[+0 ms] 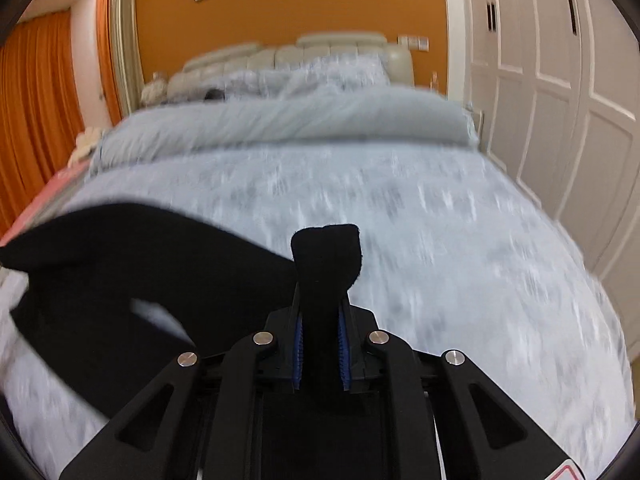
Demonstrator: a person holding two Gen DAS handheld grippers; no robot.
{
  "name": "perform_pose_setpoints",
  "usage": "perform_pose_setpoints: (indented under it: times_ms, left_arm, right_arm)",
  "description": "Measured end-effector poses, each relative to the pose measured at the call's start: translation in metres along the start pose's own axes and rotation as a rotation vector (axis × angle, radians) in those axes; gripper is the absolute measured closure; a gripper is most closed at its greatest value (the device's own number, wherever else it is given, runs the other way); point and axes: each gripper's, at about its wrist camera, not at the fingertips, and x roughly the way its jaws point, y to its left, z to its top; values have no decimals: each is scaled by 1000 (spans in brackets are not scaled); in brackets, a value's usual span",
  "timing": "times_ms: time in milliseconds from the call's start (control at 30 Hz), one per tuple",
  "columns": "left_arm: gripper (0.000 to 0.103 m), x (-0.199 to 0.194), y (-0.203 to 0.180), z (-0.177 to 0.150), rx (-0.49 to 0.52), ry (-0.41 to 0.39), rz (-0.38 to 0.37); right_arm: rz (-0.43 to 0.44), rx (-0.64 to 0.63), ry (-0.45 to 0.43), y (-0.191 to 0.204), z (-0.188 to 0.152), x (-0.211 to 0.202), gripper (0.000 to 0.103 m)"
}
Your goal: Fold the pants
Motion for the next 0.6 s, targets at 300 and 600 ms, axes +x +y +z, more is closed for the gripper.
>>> perform_pose_setpoints:
  times_ms: [300, 600]
  left_arm:
    - [36, -1, 57, -105, -226, 109, 94]
    - [9, 6, 28, -111, -407, 143, -16]
  right_arm:
    - [-122, 178, 145, -43, -97, -10, 40]
    - [-40, 268, 27, -9, -111, -73, 23]
